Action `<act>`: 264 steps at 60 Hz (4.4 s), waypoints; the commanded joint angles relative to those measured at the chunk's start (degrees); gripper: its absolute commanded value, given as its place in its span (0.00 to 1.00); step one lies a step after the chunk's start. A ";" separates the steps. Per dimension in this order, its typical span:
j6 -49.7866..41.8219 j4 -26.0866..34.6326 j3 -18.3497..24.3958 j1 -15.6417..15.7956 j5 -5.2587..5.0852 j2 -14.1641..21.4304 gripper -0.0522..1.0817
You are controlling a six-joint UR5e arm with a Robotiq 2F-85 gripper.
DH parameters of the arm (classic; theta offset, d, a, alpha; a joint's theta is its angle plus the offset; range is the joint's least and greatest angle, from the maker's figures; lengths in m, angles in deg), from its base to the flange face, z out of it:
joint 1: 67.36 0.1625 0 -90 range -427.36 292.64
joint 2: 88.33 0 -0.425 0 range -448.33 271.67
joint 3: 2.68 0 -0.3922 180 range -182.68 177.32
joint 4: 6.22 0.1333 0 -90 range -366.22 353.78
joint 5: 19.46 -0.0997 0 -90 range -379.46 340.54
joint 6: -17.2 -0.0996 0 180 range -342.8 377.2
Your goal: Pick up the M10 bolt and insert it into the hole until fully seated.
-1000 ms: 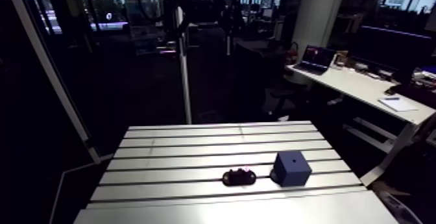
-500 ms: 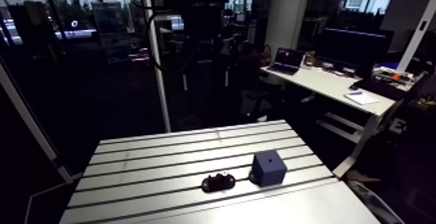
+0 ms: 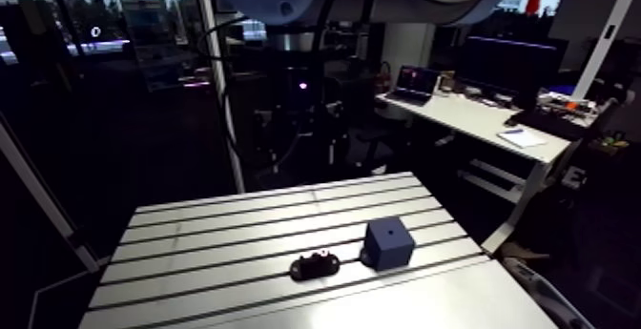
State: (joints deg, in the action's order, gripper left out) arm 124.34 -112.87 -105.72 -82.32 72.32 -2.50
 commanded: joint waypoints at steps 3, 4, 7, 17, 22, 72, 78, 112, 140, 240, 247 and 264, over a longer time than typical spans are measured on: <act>0.57 -6.84 -5.15 -0.82 -0.05 0.48 0.06; 0.57 -8.06 -5.86 -1.08 -0.06 0.66 0.06; 0.57 -10.44 -7.43 -1.86 -0.06 0.85 0.06; 0.65 -14.23 -10.39 -3.22 -0.48 0.87 0.06; 1.27 -16.08 -11.90 -3.31 -0.84 0.87 0.06; 5.40 -20.51 -16.53 -7.37 -5.25 -0.96 0.06; 5.50 -20.57 -16.80 -7.37 -5.18 -1.21 0.07; 4.98 -21.02 -18.47 -6.84 -4.46 -1.94 0.19; 5.15 -24.59 -20.56 -6.76 -3.77 -2.12 0.33; 4.35 -26.38 -20.14 -5.27 -1.73 -6.51 0.46; 4.35 -26.46 -20.14 -5.26 -1.73 -6.59 0.46; 4.27 -27.18 -20.14 -5.26 -0.95 -6.69 0.48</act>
State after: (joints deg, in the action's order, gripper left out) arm 128.68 -139.84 -125.87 -87.60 70.95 -9.13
